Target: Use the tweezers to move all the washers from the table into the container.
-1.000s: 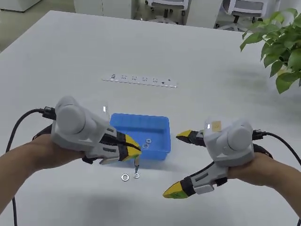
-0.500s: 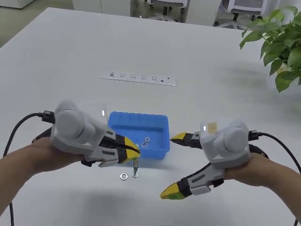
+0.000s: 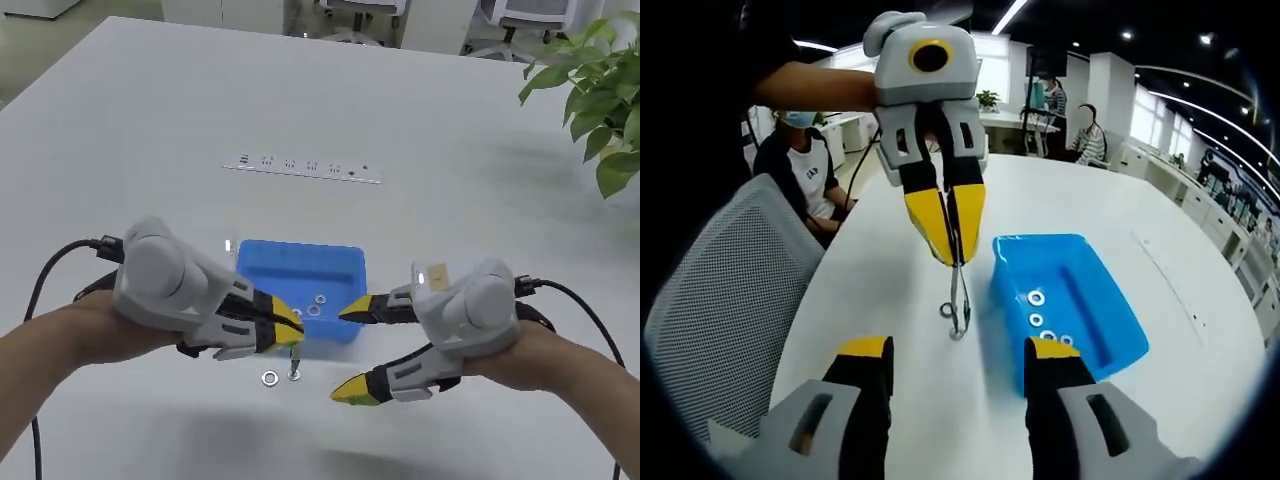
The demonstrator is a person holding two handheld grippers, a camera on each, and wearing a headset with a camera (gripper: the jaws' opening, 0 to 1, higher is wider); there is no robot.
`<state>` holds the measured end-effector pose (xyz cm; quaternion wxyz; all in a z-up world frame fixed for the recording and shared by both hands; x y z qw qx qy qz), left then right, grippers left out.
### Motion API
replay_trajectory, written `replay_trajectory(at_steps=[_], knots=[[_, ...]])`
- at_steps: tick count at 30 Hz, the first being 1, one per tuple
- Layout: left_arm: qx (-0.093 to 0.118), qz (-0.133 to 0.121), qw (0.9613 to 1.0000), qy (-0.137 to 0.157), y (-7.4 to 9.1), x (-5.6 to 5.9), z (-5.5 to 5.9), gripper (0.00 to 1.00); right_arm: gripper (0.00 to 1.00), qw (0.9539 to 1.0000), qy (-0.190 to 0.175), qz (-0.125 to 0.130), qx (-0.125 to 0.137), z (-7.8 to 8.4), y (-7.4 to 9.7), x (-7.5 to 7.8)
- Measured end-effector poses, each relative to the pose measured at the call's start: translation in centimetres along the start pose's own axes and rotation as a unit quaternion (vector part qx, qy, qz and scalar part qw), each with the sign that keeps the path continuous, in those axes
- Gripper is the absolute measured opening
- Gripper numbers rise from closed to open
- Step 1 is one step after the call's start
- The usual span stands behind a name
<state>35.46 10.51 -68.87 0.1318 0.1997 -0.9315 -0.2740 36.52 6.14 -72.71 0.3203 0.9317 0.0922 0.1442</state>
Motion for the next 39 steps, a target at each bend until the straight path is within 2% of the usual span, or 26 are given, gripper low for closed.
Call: replay_trajectory(at_steps=[8, 23, 29, 39], knots=[[-0.005, 0.006, 1.0000, -0.004, -0.1, 0.0, -0.1, 0.06, 0.37, 0.9994, 0.029, -0.018, 0.004, -0.6, -1.4, 0.4], [-0.014, 0.011, 0.9998, -0.010, 0.0, -0.1, 0.0, 0.06, 0.15, 0.9979, 0.047, -0.042, 0.012, -1.3, -3.5, 0.5], [-0.018, 0.017, 0.9996, -0.014, -0.2, -0.1, -0.2, 0.06, 0.10, 0.9972, 0.053, -0.051, 0.014, -1.4, -3.9, 0.4], [-0.019, 0.013, 0.9997, -0.012, -0.2, -0.4, -0.2, 0.06, 0.08, 0.9967, 0.061, -0.052, 0.011, -1.4, -3.9, 0.5]])
Point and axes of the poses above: the centre of the closed fingertips' face, and the gripper's own axes: y roughly backward along the fingers, x roughly to its right, z roughly out of its underside, the point moved 2 cm from there along y, roughly backward along the fingers, and after that the axes turned 13 degrees about y, right-handed, at the moved point
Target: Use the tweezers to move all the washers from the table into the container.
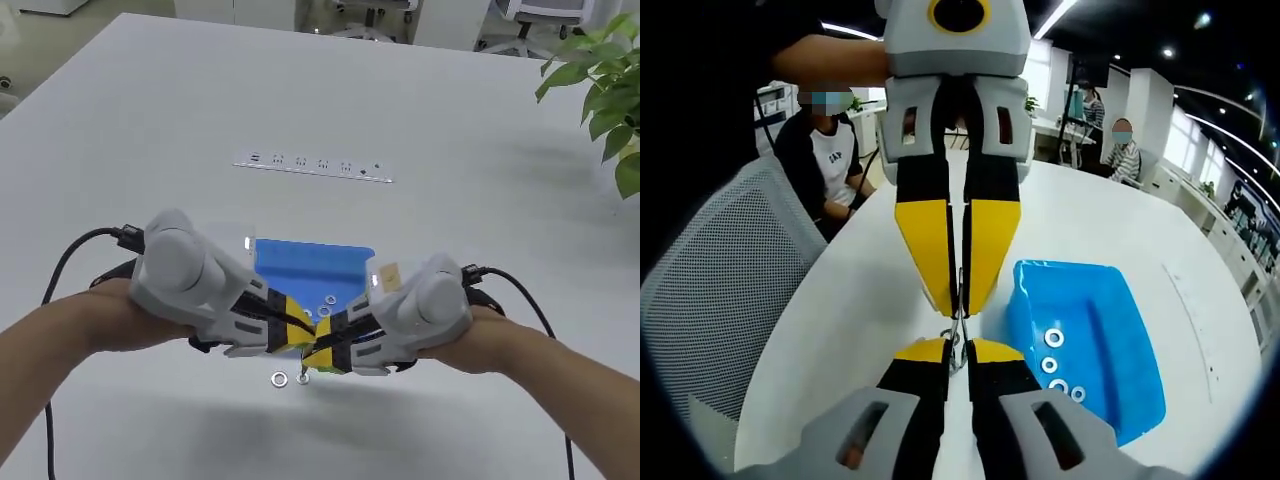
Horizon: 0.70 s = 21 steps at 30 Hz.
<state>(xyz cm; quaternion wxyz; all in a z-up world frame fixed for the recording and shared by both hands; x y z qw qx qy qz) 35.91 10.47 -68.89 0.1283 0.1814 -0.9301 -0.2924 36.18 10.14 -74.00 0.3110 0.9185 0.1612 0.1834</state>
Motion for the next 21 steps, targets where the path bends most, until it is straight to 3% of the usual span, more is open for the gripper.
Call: replay_trajectory(at_steps=[9, 21], knots=[[0.004, -0.004, 0.9999, 0.011, 0.2, 0.0, 0.0, 0.08, 0.07, 1.0000, -0.003, 0.002, 0.002, -0.3, 0.1, 0.1], [0.035, -0.014, 0.9983, 0.044, 1.1, -0.2, 0.0, 0.35, 0.08, 1.0000, 0.006, 0.005, 0.002, -1.6, 1.5, 0.6]])
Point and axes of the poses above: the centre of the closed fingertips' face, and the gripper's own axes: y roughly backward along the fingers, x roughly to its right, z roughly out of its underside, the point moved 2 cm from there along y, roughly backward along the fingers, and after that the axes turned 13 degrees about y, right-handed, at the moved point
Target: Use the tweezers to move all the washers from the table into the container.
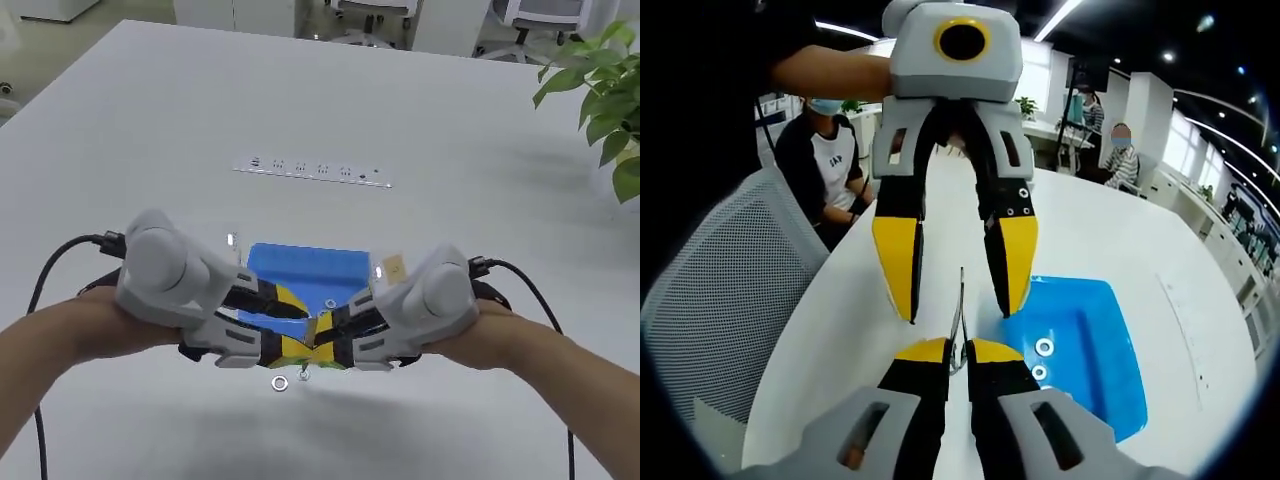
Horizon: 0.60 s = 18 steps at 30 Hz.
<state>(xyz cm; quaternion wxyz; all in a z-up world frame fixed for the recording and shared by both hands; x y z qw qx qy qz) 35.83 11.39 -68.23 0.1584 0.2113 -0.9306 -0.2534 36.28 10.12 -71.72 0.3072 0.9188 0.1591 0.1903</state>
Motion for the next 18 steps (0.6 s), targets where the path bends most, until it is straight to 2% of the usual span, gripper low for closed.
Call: replay_trajectory(at_steps=[6, 11, 18], knots=[[0.005, -0.009, 0.9998, 0.018, 0.4, -0.1, 0.7, 0.51, 0.08, 1.0000, 0.005, 0.002, 0.000, -0.7, 1.0, 0.7], [0.021, -0.022, 0.9988, 0.037, 1.0, -0.5, 0.7, 0.66, 0.08, 1.0000, 0.006, 0.005, 0.002, -1.2, 1.8, 1.5], [0.046, -0.032, 0.9967, 0.059, 1.8, -0.7, 0.4, 0.77, 0.08, 1.0000, 0.006, 0.004, 0.003, -1.6, 2.4, 2.3]])
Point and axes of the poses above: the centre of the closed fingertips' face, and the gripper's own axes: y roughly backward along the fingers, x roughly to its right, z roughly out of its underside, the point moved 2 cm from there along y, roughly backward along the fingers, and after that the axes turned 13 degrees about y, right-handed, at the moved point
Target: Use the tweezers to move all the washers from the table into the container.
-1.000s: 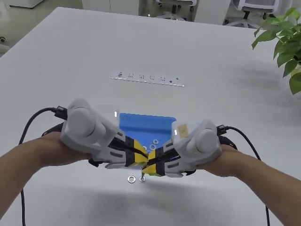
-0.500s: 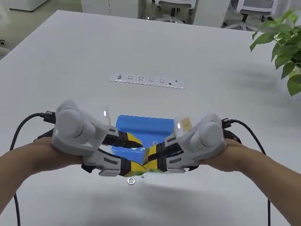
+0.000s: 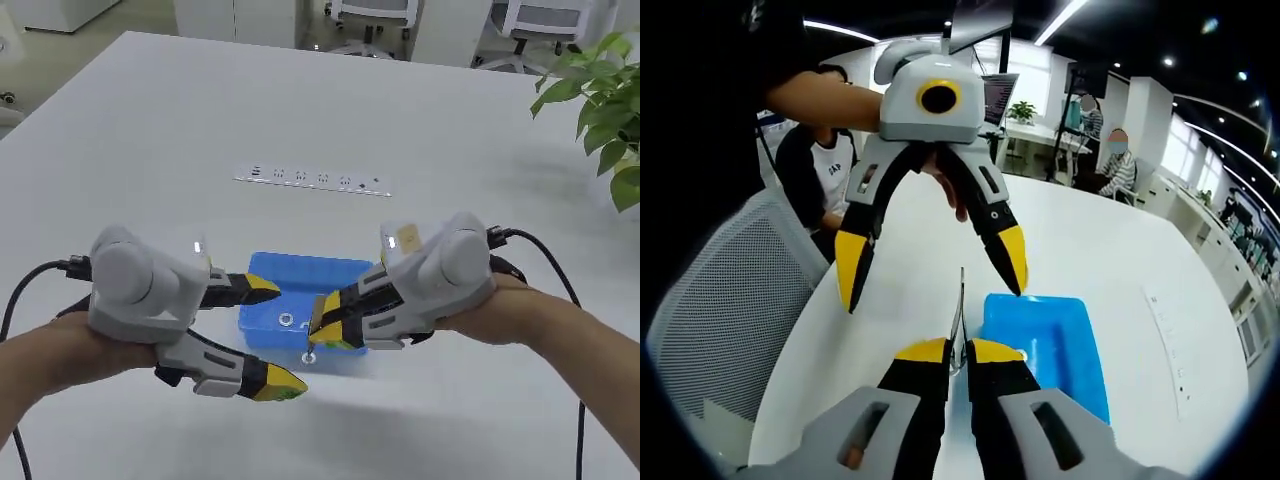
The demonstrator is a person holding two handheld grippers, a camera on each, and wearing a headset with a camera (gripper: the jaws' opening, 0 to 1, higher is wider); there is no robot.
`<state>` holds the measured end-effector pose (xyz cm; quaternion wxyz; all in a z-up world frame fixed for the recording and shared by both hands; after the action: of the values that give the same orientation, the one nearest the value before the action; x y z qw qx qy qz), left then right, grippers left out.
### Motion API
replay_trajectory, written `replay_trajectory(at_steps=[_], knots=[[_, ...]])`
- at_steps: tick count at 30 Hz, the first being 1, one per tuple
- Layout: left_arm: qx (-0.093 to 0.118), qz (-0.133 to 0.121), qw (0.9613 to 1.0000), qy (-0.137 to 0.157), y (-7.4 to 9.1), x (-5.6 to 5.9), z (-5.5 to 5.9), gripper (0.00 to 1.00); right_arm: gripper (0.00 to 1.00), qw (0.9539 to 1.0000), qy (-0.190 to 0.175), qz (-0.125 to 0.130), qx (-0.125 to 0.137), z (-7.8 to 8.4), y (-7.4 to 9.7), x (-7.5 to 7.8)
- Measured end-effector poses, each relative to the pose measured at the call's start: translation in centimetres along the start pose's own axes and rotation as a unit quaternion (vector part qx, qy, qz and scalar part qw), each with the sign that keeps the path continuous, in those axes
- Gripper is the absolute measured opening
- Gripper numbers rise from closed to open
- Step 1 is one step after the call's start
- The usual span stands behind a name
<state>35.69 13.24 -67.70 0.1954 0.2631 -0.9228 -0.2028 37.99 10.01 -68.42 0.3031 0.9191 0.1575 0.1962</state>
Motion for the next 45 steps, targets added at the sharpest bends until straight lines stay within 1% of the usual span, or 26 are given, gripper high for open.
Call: replay_trajectory(at_steps=[5, 7, 11, 14, 16, 21, 31, 37, 40, 45], knots=[[0.011, -0.005, 0.9999, 0.012, 0.4, -0.1, 0.0, 0.83, 0.08, 1.0000, 0.000, 0.004, 0.002, -0.2, 0.5, 0.8], [0.020, -0.007, 0.9997, 0.015, 0.6, 0.0, -0.2, 0.86, 0.08, 1.0000, 0.001, 0.006, 0.001, -0.2, 0.7, 1.2], [0.027, -0.013, 0.9994, 0.017, 1.0, -0.2, -0.2, 0.88, 0.08, 0.9999, 0.003, 0.013, 0.001, 0.0, 0.9, 2.3], [0.037, -0.023, 0.9989, 0.019, 1.3, -0.7, -0.3, 0.93, 0.08, 0.9998, 0.005, 0.017, -0.001, 0.2, 0.8, 3.0], [0.038, -0.028, 0.9986, 0.021, 1.4, -1.0, -0.2, 0.96, 0.08, 0.9998, 0.005, 0.021, -0.003, 0.6, 0.7, 3.5], [0.046, -0.033, 0.9981, 0.024, 1.7, -1.5, -0.3, 0.99, 0.08, 0.9996, 0.008, 0.026, -0.007, 1.4, 0.1, 4.4], [0.051, -0.044, 0.9975, 0.024, 1.8, -2.3, -0.5, 0.99, 0.08, 0.9993, 0.011, 0.031, -0.016, 3.0, -1.1, 5.6], [0.047, -0.039, 0.9979, 0.022, 1.4, -2.7, -0.7, 0.99, 0.08, 0.9992, 0.011, 0.033, -0.021, 4.0, -1.9, 6.1], [0.046, -0.037, 0.9980, 0.021, 1.2, -2.9, -0.8, 0.96, 0.08, 0.9991, 0.012, 0.032, -0.026, 4.5, -2.3, 6.2], [0.042, -0.032, 0.9985, 0.018, 0.8, -3.5, -1.0, 0.93, 0.08, 0.9990, 0.009, 0.035, -0.027, 5.1, -2.8, 6.5]])
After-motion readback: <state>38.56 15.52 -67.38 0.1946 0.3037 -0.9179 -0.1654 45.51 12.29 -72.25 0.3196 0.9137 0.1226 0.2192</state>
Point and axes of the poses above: the centre of the closed fingertips' face, and the gripper's own axes: y roughly backward along the fingers, x roughly to its right, z roughly out of its underside, the point moved 2 cm from there along y, roughly backward along the fingers, and after that the axes turned 13 degrees about y, right-handed, at the moved point
